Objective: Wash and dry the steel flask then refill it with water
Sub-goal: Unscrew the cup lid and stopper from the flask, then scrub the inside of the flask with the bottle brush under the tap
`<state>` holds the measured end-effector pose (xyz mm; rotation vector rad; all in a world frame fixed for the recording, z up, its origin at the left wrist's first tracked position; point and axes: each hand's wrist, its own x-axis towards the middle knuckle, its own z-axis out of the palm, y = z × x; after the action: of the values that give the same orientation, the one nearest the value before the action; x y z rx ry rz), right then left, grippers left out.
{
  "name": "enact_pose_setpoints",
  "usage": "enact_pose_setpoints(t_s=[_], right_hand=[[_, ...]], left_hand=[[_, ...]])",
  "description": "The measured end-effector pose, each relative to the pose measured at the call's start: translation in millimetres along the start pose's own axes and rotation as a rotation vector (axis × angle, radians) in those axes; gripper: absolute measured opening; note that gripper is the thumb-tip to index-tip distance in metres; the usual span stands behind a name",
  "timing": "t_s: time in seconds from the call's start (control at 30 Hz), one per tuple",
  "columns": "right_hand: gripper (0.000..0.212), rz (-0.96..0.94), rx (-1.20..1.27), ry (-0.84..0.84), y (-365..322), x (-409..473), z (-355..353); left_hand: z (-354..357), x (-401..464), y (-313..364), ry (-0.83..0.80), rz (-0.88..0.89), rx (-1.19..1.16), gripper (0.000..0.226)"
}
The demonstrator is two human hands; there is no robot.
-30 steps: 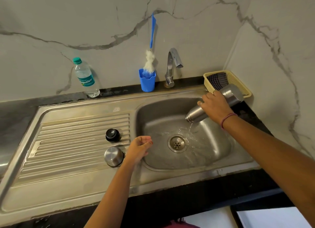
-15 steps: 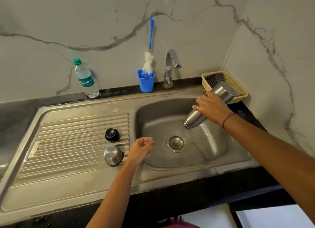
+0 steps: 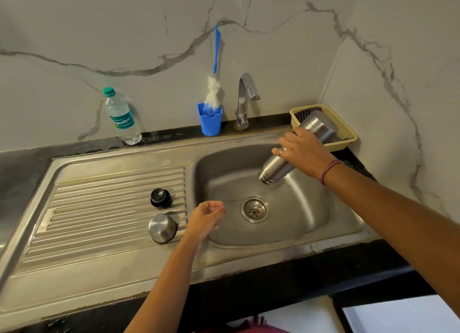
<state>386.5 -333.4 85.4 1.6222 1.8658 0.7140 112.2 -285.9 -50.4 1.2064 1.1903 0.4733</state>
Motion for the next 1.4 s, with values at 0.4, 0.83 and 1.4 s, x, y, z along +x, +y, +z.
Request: enact_pose_setpoints(t_s=[0.4,0.83,1.4], right_hand=[[0.043,0.044,0.061,0.191,18.9,7.8,-16.2],[0.049,0.146,0.211,0.291,29.4,4.4,1.9],[0.055,0.246,0.311,0.191,20.5,-6.3,36.3]], left_hand=[[1.3,4.9,2.8,0.006,0.005,0.005,0.015],[3.2,8.9,2.0,0.007,-0.01,-0.014,0.016],[10.1,8.1,7.2,-0.015,-0.007,-0.013,0.014]])
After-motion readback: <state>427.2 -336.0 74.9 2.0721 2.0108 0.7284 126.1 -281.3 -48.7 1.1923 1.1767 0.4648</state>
